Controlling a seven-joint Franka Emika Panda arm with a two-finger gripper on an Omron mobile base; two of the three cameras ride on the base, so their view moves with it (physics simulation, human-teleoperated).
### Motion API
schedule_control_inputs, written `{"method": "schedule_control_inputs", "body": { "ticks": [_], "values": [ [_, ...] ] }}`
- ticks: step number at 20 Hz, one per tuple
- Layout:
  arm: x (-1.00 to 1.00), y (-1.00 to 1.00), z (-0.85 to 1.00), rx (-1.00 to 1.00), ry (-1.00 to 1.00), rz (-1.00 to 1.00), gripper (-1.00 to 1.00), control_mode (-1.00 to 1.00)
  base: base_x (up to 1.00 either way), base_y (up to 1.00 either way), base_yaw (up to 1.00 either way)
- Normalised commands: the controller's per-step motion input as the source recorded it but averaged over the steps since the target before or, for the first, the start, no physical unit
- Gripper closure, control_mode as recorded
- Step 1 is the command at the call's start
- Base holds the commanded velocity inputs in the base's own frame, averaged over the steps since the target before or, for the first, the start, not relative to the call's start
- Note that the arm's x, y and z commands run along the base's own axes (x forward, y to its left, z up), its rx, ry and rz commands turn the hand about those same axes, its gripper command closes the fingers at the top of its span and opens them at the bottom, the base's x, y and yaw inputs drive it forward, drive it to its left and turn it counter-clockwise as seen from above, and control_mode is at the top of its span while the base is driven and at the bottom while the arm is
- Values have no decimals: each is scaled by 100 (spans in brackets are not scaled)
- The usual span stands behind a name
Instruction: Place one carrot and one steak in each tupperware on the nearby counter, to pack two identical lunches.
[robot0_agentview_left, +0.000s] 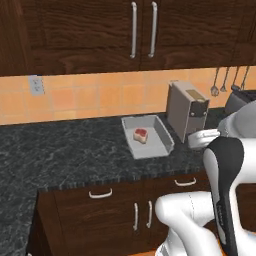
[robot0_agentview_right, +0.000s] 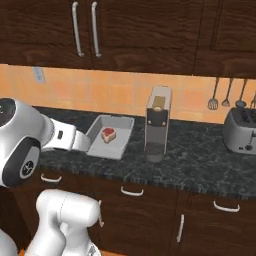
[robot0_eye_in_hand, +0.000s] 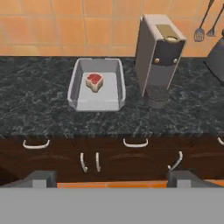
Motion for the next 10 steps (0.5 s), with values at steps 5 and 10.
{"method": "schedule_control_inputs", "body": {
  "ticks": [5,10],
  "values": [
    [0,0,0,0,0,0,-100,100,-62,-96,-3],
    [0,0,0,0,0,0,-100,100,-16,-100,0]
  ]
}}
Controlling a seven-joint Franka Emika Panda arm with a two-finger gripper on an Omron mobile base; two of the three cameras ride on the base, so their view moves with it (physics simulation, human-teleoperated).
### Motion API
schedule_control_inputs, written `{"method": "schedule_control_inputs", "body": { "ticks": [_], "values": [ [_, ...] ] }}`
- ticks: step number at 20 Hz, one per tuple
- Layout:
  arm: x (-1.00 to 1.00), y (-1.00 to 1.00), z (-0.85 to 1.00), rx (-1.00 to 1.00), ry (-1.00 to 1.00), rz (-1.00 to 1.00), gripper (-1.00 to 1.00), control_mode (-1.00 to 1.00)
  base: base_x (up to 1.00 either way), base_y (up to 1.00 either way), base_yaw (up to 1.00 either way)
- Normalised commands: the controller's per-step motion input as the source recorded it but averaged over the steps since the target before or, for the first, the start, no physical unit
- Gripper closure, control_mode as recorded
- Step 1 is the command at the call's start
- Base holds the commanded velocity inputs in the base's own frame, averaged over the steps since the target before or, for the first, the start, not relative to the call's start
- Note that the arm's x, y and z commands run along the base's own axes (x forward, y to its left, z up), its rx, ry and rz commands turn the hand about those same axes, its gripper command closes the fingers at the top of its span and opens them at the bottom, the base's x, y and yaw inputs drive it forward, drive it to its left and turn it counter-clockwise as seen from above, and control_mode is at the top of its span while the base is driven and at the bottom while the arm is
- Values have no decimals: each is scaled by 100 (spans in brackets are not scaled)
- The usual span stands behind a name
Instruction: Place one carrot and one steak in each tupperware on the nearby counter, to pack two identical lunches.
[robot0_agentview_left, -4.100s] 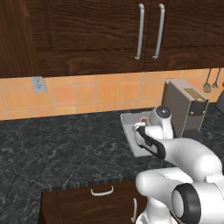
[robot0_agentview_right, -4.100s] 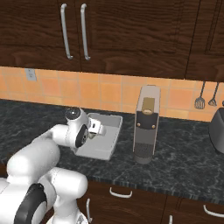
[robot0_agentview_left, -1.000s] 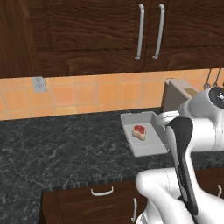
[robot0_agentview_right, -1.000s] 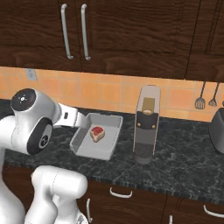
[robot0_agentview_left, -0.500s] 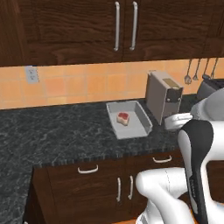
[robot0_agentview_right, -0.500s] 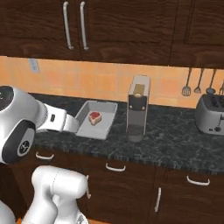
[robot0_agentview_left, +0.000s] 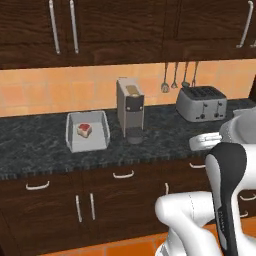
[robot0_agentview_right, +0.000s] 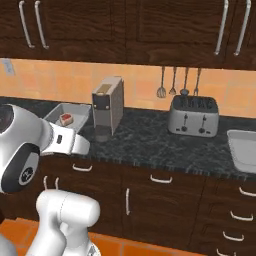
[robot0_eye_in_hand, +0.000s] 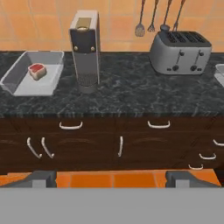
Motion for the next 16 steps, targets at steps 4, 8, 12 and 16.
{"method": "schedule_control_inputs", "body": {
  "ticks": [4,8,12,16],
  "values": [
    [0,0,0,0,0,0,-100,100,-49,-100,0],
    [0,0,0,0,0,0,-100,100,-82,-100,0],
    [0,0,0,0,0,0,-100,100,-70,-100,0],
    [0,0,0,0,0,0,-100,100,-36,-100,0]
  ]
}}
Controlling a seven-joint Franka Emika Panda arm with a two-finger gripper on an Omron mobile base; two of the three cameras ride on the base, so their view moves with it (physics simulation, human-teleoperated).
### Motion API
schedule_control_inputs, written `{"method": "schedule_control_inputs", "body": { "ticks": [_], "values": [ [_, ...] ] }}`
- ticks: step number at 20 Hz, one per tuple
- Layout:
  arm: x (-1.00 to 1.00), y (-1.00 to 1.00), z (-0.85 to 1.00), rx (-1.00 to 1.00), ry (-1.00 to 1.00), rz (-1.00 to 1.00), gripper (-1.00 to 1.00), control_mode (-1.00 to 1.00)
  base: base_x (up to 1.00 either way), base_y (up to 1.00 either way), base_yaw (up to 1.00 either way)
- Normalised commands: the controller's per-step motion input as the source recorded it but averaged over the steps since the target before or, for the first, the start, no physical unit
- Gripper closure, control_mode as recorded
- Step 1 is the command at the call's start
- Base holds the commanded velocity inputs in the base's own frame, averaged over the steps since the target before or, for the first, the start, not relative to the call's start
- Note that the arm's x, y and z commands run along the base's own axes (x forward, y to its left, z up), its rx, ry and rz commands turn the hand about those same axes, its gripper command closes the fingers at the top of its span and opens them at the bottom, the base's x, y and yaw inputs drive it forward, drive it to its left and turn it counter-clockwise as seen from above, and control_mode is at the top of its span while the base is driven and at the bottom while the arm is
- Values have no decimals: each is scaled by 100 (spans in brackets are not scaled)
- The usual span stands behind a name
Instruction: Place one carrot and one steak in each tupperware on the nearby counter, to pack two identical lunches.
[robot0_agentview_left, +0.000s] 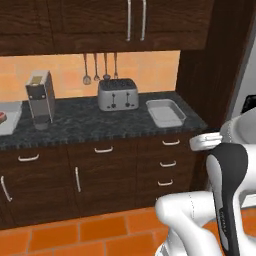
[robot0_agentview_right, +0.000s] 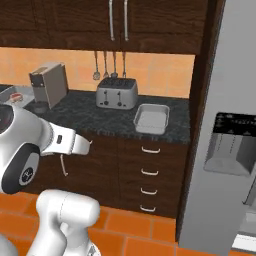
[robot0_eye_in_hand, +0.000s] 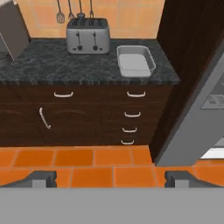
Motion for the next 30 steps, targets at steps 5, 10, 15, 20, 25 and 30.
{"method": "schedule_control_inputs", "body": {
  "ticks": [5,10,15,20,25,30],
  "values": [
    [0,0,0,0,0,0,-100,100,-12,-100,0],
    [0,0,0,0,0,0,-100,100,0,-100,0],
    [0,0,0,0,0,0,-100,100,0,-99,0],
    [0,0,0,0,0,0,-100,100,10,-83,0],
    [0,0,0,0,0,0,-100,100,33,-61,0],
    [0,0,0,0,0,0,-100,100,61,-18,-2]
  ]
}}
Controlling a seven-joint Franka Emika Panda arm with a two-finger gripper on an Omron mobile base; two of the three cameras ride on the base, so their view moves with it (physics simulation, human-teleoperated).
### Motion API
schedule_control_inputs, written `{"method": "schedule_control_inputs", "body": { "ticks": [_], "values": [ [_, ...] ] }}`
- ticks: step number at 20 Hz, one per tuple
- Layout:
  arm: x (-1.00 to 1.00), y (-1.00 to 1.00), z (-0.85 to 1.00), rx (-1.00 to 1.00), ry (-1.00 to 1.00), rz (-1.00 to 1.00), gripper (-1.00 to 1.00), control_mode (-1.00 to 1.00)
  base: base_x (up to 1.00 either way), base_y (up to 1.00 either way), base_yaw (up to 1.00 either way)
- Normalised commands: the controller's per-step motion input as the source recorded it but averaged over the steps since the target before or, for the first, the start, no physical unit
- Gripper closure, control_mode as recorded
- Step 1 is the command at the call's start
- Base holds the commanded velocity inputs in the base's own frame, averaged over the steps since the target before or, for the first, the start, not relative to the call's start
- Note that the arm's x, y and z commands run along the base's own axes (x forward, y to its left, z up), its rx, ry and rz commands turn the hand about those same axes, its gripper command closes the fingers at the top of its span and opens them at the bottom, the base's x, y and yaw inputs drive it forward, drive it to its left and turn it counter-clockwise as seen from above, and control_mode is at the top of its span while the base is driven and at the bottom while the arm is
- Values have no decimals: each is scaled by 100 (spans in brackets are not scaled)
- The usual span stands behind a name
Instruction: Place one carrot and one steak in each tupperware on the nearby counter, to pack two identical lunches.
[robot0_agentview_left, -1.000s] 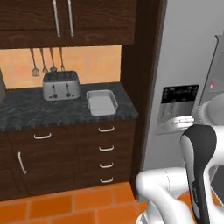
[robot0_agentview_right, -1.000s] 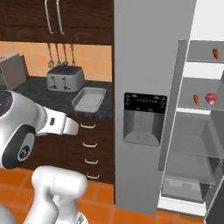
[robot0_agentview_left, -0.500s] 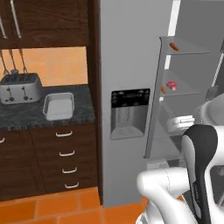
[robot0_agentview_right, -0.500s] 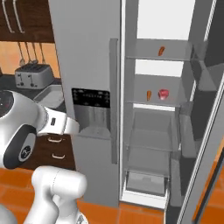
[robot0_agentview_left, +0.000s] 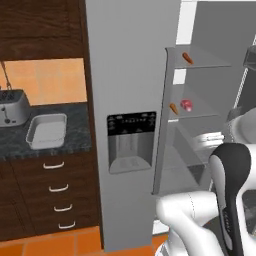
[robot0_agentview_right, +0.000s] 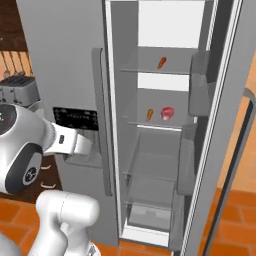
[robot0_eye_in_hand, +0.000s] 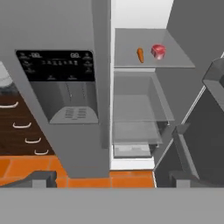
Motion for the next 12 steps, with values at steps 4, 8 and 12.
{"method": "schedule_control_inputs", "body": {
  "ticks": [4,8,12],
  "values": [
    [0,0,0,0,0,0,-100,100,64,-30,-6],
    [0,0,0,0,0,0,-100,100,63,-43,-11],
    [0,0,0,0,0,0,-100,100,40,-65,-16]
  ]
}}
